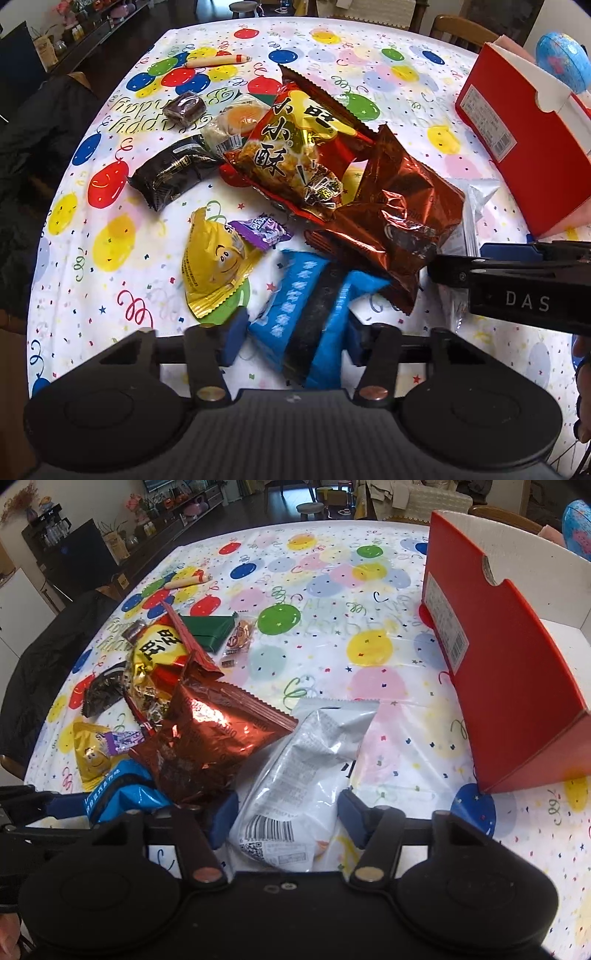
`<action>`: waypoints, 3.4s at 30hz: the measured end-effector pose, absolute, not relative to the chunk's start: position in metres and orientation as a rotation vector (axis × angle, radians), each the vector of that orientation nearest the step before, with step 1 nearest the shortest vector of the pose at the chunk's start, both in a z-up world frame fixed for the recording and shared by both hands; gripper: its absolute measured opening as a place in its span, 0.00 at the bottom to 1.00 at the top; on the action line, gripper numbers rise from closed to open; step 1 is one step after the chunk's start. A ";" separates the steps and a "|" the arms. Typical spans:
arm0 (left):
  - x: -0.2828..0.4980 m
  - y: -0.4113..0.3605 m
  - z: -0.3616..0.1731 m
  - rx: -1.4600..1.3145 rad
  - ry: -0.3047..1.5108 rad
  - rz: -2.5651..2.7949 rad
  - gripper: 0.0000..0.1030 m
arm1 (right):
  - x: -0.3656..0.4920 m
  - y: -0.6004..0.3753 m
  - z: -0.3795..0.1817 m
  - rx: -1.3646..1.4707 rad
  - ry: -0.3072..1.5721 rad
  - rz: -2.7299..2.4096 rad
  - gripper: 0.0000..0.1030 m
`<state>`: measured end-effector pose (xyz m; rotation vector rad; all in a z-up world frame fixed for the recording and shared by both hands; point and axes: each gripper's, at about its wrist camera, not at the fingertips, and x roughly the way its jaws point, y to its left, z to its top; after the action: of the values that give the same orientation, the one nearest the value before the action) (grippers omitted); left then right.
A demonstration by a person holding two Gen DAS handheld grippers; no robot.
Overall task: Organize snacks
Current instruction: 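Grasp the blue wafer packet with left tool while right tool grasps white-green packet, then carry both packets over the red box and open both tools to drop them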
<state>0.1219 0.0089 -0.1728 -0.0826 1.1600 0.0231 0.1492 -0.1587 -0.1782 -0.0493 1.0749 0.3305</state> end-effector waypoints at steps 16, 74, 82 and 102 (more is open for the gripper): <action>0.098 0.020 -0.153 -0.130 1.138 0.041 0.42 | 0.113 -0.178 -0.148 0.032 0.975 0.289 0.08; 0.234 -0.236 -0.032 0.013 0.928 -0.180 0.43 | 0.198 -0.411 -0.035 0.071 0.737 0.194 0.08; 0.264 -0.260 -0.060 0.047 0.988 -0.169 0.43 | 0.226 -0.428 -0.060 0.080 0.798 0.208 0.08; 0.282 -0.287 -0.116 0.140 1.133 -0.172 0.50 | 0.245 -0.431 -0.110 0.091 0.933 0.237 0.12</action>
<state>0.2816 -0.2867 -0.1160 0.1400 1.1328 -0.1719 0.2449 -0.4312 -0.1102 0.0907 0.9333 0.2372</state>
